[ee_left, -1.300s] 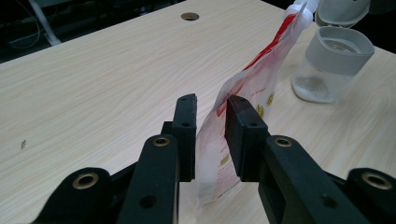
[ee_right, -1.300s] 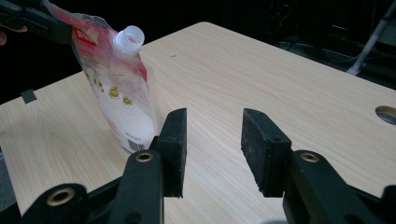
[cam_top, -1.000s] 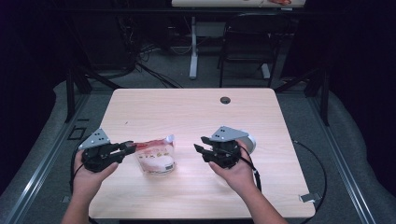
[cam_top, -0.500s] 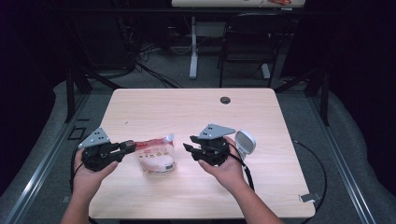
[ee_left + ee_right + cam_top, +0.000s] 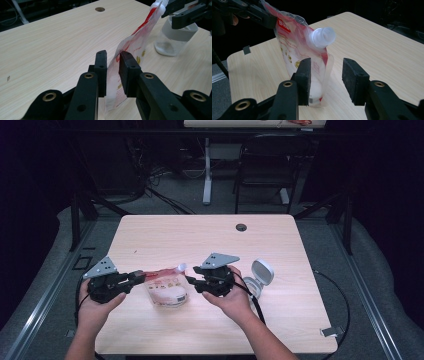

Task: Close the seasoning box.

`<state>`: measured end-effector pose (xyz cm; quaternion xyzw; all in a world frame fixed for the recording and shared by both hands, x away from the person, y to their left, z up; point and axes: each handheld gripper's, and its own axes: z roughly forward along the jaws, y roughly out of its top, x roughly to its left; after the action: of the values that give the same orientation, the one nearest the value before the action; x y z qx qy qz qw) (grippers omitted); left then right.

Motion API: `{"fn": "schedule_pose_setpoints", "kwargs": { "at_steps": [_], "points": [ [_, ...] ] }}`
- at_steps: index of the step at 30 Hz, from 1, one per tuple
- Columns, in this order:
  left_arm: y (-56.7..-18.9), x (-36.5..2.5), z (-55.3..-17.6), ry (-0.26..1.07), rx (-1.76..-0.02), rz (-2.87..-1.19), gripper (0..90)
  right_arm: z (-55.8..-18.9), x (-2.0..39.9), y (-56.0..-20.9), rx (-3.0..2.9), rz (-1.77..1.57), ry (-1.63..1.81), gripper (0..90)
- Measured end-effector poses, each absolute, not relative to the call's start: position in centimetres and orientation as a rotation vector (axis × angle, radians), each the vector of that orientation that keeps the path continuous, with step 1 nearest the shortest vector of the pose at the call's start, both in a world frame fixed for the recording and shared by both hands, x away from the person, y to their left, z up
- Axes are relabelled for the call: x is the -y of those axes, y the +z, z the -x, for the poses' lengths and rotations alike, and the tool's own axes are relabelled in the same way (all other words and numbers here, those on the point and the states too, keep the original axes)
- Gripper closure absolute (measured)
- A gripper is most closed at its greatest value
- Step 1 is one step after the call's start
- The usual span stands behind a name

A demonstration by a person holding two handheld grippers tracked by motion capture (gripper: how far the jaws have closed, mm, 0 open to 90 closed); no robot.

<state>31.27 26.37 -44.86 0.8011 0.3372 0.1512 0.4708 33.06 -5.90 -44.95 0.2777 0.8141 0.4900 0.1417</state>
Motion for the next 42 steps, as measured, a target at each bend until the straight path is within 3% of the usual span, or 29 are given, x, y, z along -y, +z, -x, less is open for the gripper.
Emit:
{"fn": "schedule_pose_setpoints", "kwargs": {
  "at_steps": [15, 38, 42],
  "points": [
    [-44.7, -26.4, -31.2, 0.374, -0.821, -1.972, 78.1, -33.8, 3.8, -45.3, -2.354, -0.791, 1.448, 56.0],
    [-44.7, -26.4, -31.2, 0.371, -0.809, -1.981, 82.9, -33.9, 3.5, -45.2, -2.342, -0.779, 1.434, 61.1],
    [-44.7, -26.4, -31.2, 0.369, -0.808, -1.980, 82.8, -34.5, 3.6, -45.4, -2.318, -0.807, 1.427, 55.9]
  ]
}}
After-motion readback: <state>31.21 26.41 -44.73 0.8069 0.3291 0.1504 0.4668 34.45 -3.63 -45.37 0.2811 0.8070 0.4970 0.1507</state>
